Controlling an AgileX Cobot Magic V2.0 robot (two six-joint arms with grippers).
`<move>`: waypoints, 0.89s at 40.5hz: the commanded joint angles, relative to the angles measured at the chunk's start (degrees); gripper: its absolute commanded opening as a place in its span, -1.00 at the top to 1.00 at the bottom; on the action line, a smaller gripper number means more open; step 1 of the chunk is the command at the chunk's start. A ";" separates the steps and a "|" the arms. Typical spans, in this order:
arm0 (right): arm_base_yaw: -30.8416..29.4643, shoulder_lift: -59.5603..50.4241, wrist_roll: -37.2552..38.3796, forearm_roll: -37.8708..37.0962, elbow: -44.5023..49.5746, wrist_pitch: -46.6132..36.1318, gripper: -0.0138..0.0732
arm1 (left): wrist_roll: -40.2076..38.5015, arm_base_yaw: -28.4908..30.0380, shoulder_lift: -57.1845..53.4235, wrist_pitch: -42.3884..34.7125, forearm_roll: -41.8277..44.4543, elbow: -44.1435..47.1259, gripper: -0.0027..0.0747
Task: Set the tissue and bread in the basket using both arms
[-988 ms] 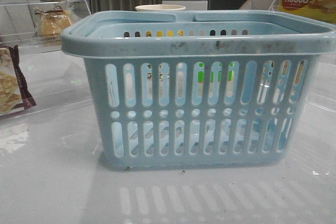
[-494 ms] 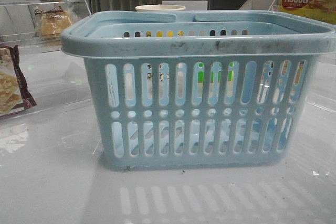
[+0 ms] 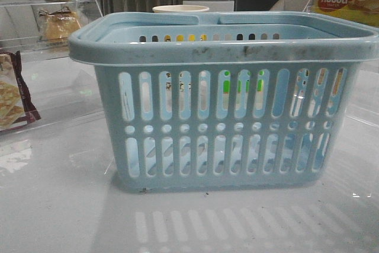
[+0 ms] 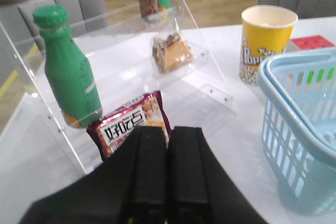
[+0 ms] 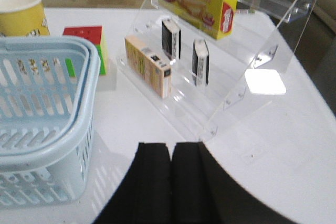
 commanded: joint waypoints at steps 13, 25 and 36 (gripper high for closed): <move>-0.24 10.46 -0.02 -0.39 -1.84 -1.31 0.54 | -0.52 -0.30 6.09 -4.34 -1.85 2.87 0.61; -0.29 18.76 -0.02 -0.60 -1.84 -1.02 -0.51 | -0.52 -0.30 7.15 -5.47 -1.19 2.87 -0.60; -2.49 30.18 -0.02 -1.98 -5.09 -6.67 -0.56 | -0.52 -7.56 7.15 -7.64 -1.74 2.87 -0.56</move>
